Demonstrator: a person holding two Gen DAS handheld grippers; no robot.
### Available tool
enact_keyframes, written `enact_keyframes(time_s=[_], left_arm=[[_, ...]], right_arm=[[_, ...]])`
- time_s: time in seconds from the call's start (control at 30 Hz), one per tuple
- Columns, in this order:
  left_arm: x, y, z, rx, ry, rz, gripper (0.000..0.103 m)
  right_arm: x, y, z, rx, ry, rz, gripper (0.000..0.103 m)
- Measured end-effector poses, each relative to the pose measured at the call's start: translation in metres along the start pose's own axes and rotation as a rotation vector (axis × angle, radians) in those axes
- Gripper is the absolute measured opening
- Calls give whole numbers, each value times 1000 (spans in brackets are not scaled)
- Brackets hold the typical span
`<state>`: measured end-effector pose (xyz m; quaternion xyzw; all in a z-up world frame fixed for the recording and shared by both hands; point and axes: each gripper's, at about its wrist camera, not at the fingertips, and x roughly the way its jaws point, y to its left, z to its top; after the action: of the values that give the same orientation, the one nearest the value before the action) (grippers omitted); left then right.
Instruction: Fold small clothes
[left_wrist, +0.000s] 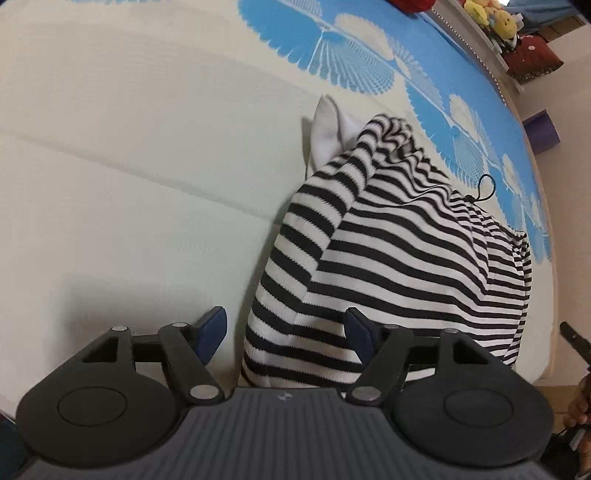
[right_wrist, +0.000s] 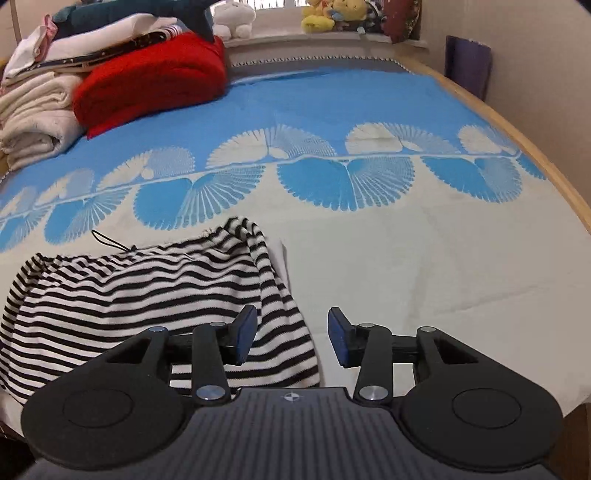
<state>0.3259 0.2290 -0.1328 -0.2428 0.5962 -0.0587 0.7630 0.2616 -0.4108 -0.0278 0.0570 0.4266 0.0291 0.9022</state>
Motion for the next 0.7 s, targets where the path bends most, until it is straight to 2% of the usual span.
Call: enact_keyframes(time_s=[0.1, 0.17, 0.33, 0.4, 0.43, 0.47, 0.57, 0.7], left_arm=[[19, 8, 4, -24, 26, -38, 76], [24, 5, 9, 1, 12, -84, 80], [40, -11, 23, 62, 19, -158, 77], [49, -21, 28, 77, 33, -179, 63], [54, -26, 29, 88, 38, -179, 60], [58, -33, 31, 107, 39, -170, 50], [65, -45, 31, 137, 40, -153, 27], [57, -53, 30, 182, 8, -137, 20]], right_arm=[[7, -4, 0, 5, 21, -3, 44], [8, -7, 2, 17, 17, 3, 44], [14, -19, 10, 96, 15, 4, 44], [16, -20, 12, 107, 12, -7, 44], [17, -20, 13, 108, 12, -11, 44], [18, -19, 14, 109, 13, -16, 44], [22, -17, 15, 108, 17, -25, 44], [23, -13, 17, 121, 13, -34, 44]])
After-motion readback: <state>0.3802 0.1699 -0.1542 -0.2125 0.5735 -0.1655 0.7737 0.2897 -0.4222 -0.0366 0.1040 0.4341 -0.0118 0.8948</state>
